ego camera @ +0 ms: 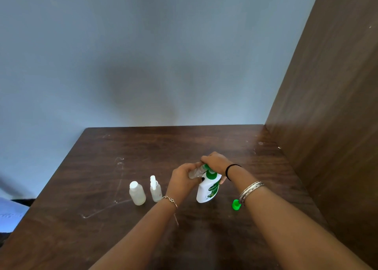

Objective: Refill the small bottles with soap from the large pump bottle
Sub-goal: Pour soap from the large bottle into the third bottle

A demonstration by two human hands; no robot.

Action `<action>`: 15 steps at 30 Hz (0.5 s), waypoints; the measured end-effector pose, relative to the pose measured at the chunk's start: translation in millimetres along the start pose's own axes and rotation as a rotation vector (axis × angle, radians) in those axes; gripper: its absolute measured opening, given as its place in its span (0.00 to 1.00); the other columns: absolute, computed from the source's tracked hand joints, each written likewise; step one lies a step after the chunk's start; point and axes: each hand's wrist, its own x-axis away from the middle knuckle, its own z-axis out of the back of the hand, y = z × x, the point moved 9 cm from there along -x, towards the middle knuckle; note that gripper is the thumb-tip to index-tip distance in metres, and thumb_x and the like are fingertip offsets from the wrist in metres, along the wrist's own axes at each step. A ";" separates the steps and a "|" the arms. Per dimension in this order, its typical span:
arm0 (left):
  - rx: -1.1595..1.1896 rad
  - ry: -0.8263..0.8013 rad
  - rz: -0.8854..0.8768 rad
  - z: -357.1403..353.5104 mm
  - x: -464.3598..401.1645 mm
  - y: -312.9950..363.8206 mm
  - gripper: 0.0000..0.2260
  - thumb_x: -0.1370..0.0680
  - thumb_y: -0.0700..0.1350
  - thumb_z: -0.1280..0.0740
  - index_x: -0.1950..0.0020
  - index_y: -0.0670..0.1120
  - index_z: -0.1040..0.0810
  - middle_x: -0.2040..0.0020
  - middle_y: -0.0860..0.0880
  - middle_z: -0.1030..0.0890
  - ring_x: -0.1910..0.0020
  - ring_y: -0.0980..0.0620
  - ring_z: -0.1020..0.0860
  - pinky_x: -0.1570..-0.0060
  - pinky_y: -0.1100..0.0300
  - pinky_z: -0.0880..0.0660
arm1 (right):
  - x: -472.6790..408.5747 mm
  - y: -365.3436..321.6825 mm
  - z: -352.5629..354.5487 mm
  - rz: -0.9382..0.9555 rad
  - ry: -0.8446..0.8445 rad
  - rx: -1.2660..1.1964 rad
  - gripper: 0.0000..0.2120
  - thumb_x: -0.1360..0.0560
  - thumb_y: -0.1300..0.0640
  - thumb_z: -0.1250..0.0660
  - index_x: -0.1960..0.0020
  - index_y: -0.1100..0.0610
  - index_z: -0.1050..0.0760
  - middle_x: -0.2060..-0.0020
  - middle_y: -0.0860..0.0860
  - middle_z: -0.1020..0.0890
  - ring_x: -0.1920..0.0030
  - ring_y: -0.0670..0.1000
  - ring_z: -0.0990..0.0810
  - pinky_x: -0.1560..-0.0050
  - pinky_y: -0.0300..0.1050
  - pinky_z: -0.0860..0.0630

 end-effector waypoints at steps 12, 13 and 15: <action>0.000 -0.008 -0.009 -0.6 0.4 -0.4 0.17 0.30 0.40 0.29 0.41 0.48 0.22 0.51 0.52 0.21 0.54 0.60 0.25 0.60 0.78 0.32 | -1.9 1.7 1.7 0.035 0.044 -0.009 0.12 0.26 0.51 0.42 0.59 0.59 0.26 0.60 0.56 0.23 0.59 0.56 0.24 0.61 0.48 0.27; -0.006 -0.008 -0.015 -0.6 0.0 0.4 0.17 0.30 0.40 0.29 0.42 0.48 0.22 0.50 0.52 0.21 0.54 0.60 0.25 0.60 0.78 0.32 | -1.8 1.4 1.2 0.035 0.040 -0.011 0.12 0.26 0.51 0.42 0.58 0.59 0.26 0.60 0.56 0.24 0.58 0.56 0.24 0.61 0.48 0.26; -0.014 -0.008 -0.018 -0.2 -0.6 1.1 0.17 0.30 0.40 0.29 0.42 0.48 0.22 0.50 0.51 0.20 0.53 0.59 0.25 0.59 0.76 0.32 | -2.7 0.6 2.4 0.045 0.078 -0.014 0.12 0.26 0.52 0.41 0.64 0.58 0.29 0.63 0.55 0.25 0.61 0.55 0.26 0.61 0.48 0.28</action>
